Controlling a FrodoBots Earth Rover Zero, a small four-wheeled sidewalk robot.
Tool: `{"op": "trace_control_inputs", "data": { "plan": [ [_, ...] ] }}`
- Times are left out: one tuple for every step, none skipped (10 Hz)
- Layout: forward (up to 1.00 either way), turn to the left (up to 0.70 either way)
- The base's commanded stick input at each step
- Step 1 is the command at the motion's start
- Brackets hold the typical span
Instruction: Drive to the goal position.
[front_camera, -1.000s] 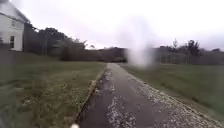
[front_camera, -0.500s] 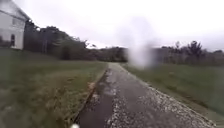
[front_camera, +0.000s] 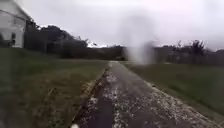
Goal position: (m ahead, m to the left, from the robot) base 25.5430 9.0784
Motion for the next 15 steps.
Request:
{"op": "trace_control_inputs", "data": {
  "plan": [
    [0.70, -0.32],
    [0.70, -0.26],
    [0.70, -0.04],
    [0.70, 0.00],
    [0.70, 0.00],
    [0.70, 0.00],
    [0.70, 0.00],
    [0.70, 0.00],
    [0.70, 0.00],
    [0.70, 0.00],
    [0.70, 0.00],
    [0.70, 0.00],
    [0.70, -0.16],
    [0.70, -0.30],
    [0.70, -0.06]
  ]
}}
